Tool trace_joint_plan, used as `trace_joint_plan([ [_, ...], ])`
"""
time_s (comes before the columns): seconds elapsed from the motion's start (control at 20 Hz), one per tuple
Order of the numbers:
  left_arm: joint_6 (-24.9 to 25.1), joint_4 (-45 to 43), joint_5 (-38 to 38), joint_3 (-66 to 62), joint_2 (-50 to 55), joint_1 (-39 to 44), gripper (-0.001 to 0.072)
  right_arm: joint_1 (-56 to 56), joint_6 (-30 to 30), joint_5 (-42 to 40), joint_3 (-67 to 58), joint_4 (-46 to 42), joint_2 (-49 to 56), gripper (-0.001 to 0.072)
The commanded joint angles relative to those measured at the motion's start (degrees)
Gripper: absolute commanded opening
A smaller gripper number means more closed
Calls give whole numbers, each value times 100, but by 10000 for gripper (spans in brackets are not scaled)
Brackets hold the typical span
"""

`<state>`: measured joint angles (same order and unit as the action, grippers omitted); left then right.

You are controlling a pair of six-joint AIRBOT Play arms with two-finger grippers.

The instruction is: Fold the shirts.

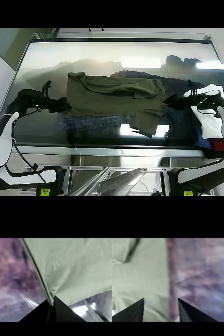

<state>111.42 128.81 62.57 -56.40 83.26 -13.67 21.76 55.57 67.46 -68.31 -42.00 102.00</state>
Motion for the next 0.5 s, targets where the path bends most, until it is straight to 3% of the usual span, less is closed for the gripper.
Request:
trace_joint_plan([
  [0.0, 87, -13, -236, -15, 2, -136, 13, -468, 149, 223, 13, -68, 120, 495],
  [0.25, 214, -15, -247, -15, 2, -136, 13, -579, 188, 743, 42, -92, 122, 491],
  [0.35, 214, -13, -247, -15, 2, -138, 13, -579, 125, 898, 42, -87, 122, 337],
  [0.45, 219, 79, -249, -20, 0, -136, 13, -586, 52, 896, 37, 101, 120, 65],
])
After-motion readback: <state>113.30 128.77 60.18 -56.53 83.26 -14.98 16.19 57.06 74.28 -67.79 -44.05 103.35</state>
